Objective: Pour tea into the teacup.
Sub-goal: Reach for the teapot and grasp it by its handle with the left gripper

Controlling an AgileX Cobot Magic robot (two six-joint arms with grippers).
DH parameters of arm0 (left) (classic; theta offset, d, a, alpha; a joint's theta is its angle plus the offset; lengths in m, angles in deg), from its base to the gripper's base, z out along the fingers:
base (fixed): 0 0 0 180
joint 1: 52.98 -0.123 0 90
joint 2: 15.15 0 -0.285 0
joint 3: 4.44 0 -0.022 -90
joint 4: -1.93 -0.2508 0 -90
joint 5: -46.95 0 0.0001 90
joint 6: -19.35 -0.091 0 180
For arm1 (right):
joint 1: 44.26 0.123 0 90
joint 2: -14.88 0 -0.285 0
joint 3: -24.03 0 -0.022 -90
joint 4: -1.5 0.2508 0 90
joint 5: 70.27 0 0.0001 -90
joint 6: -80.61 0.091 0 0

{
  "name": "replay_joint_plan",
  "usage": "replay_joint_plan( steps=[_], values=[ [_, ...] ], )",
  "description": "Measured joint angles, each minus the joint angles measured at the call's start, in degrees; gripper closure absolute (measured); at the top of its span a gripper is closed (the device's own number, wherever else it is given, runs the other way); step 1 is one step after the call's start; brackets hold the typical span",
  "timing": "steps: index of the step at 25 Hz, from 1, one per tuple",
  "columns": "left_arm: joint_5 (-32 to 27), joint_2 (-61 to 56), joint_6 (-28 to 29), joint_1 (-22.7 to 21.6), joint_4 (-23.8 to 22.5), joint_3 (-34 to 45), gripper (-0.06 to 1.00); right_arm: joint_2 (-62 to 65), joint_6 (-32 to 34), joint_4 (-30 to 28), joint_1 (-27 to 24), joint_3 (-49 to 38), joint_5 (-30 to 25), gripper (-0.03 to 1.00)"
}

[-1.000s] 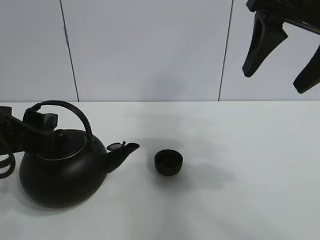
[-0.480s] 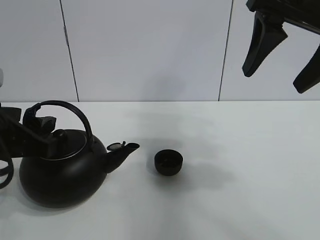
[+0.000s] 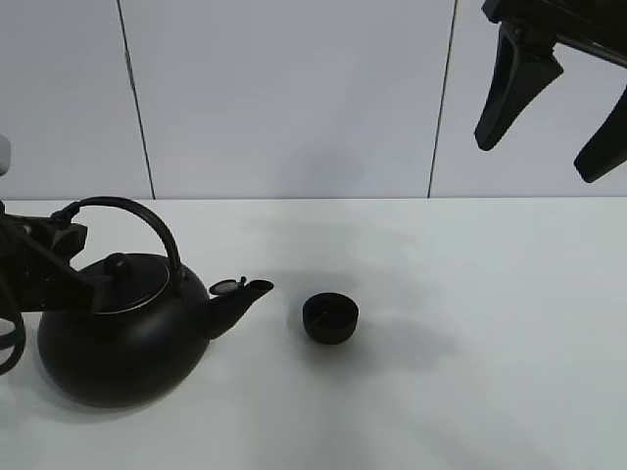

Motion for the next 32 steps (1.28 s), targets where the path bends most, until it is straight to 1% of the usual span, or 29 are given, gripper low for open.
replay_joint_plan(
  steps=[14,19,25,32],
  values=[
    [0.16,0.00,-0.07,0.00,0.00,0.00,0.83,0.00,0.00,0.00,0.00,0.00,0.00,0.42],
    [0.16,0.00,1.88,0.00,-0.42,0.00,0.83,0.00,0.00,0.00,0.00,0.00,0.00,0.42],
    [0.09,-0.06,2.77,0.00,-0.48,-0.14,0.83,0.00,0.00,0.00,0.00,0.00,0.00,0.42],
    [-3.13,-0.86,3.41,0.00,-1.70,-1.74,0.83,0.00,0.00,0.00,0.00,0.00,0.00,0.42]
  ],
)
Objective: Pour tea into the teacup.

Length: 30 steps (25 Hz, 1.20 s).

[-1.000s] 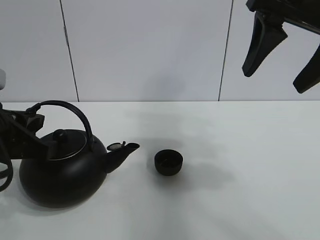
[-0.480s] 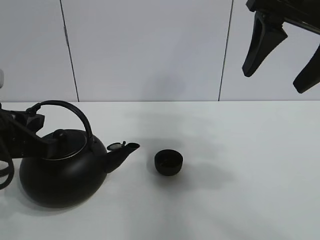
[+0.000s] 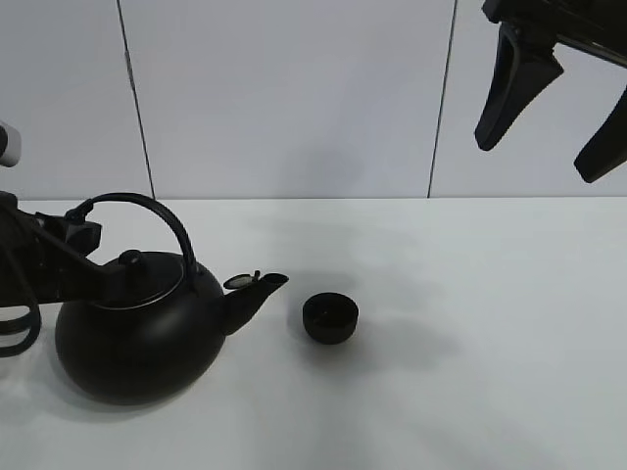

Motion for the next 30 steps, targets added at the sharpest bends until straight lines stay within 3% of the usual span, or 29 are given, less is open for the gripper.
replay_joint_plan(
  steps=[13,20,30],
  values=[
    [-3.94,-5.01,-2.60,0.00,-0.33,-0.33,0.83,0.00,0.00,0.00,0.00,0.00,0.12,0.42],
    [-10.52,-6.76,-6.42,0.00,-0.26,-5.68,0.83,0.00,0.00,0.00,0.00,0.00,0.64,0.42],
    [-16.22,-6.93,-6.73,0.00,-2.97,-12.06,0.83,0.00,0.00,0.00,0.00,0.00,0.68,0.42]
  ],
)
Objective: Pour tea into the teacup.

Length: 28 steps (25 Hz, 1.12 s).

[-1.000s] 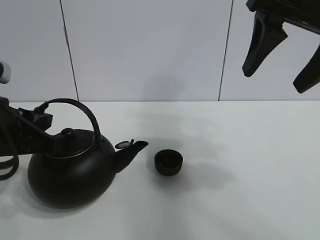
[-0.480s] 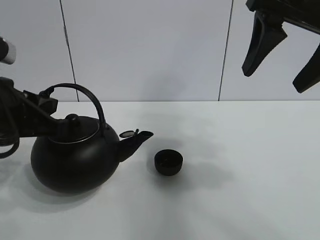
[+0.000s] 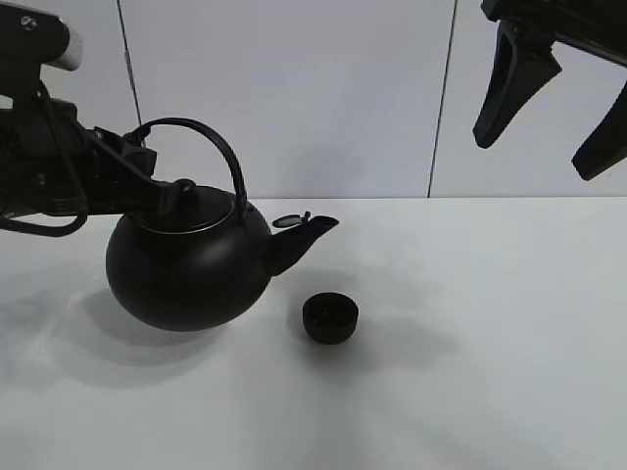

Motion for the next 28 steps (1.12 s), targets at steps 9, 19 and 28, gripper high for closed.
replay_joint_plan(
  steps=[9,19,28],
  values=[
    [-2.86,0.00,-0.02,0.00,-1.78,-2.31,0.83,0.00,0.00,0.00,0.00,0.00,0.63,0.42],
    [-3.17,1.66,-2.26,0.00,3.48,-2.42,0.83,0.00,0.00,0.00,0.00,0.00,0.92,0.42],
    [-2.90,1.79,-2.50,0.00,10.99,-2.42,0.83,0.00,0.00,0.00,0.00,0.00,1.03,0.42]
  ],
)
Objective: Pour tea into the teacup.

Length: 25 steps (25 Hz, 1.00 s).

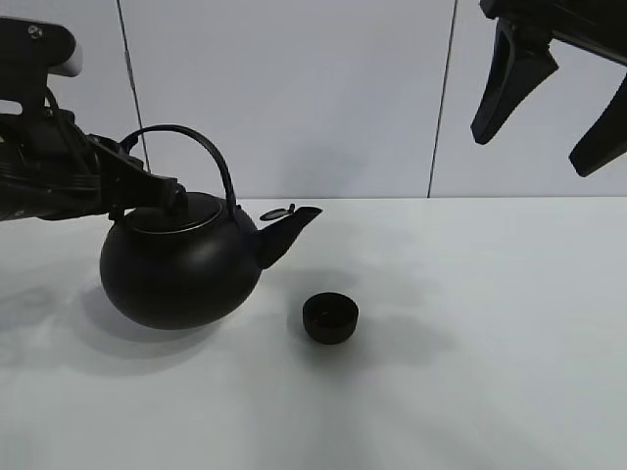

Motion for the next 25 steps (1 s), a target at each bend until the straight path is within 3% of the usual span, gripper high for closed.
replay_joint_plan(
  steps=[7,13,18,25],
  values=[
    [0.25,0.00,0.00,0.44,4.03,-1.46,0.83,0.00,0.00,0.00,0.00,0.00,0.04,0.42],
    [1.04,0.00,-0.33,0.91,0.70,-1.88,0.83,0.00,0.00,0.00,0.00,0.00,0.42,0.42],
    [1.04,0.00,-1.11,0.91,-5.35,-1.88,0.83,0.00,0.00,0.00,0.00,0.00,0.42,0.42],
    [0.52,0.00,-4.17,0.91,-6.12,-1.88,0.83,0.00,0.00,0.00,0.00,0.00,0.48,0.42]
  ],
)
